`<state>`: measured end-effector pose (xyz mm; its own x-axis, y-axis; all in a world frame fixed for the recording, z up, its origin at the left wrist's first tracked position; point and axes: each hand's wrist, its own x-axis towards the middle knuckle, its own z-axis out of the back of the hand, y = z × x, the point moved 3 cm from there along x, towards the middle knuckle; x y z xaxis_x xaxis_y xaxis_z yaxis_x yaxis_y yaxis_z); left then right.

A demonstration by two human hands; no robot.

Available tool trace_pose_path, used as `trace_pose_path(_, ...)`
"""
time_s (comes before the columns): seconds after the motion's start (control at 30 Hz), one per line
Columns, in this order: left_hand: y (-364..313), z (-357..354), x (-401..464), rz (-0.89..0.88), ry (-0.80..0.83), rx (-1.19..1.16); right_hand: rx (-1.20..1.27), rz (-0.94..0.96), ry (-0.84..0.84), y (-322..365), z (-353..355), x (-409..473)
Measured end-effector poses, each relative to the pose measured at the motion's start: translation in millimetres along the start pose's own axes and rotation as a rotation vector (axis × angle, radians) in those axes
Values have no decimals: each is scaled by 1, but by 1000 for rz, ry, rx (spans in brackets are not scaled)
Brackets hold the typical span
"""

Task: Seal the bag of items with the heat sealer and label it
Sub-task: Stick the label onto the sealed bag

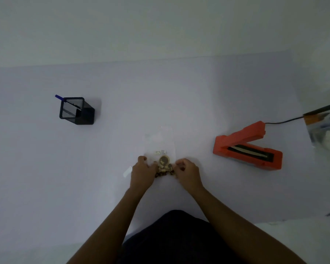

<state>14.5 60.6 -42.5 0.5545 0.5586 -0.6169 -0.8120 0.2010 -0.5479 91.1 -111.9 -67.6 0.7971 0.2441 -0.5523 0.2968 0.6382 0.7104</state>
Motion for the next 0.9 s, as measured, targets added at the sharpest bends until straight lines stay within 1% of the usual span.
trace_pose_path(0.23, -59, 27, 61, -63, -40, -69, 36, 17, -49, 61, -2, 80)
trace_pose_path(0.33, -79, 36, 80, -57, -27, -67, 15, 17, -73, 78, -4, 104)
trace_pose_path(0.47, -89, 37, 88, -63, 18, -42, 11, 10, -37, 83, -6, 118)
trace_pose_path(0.6, -89, 38, 82, -80, 28, 30, 28, 7, 1, 86, 0, 106)
trace_pose_path(0.67, -93, 44, 73, -109, -26, 53, 38, 11, -3, 88, 9, 92)
trace_pose_path(0.73, -101, 48, 58, -158, -65, 22, 57, 31, -26, 88, 22, 76)
trace_pose_path(0.77, -107, 49, 48, -194, -59, 3, 68, 41, -45, 87, 30, 66)
trace_pose_path(0.9, -138, 34, -2, -367, 47, 1, 92, 85, -121, 75, 72, 9)
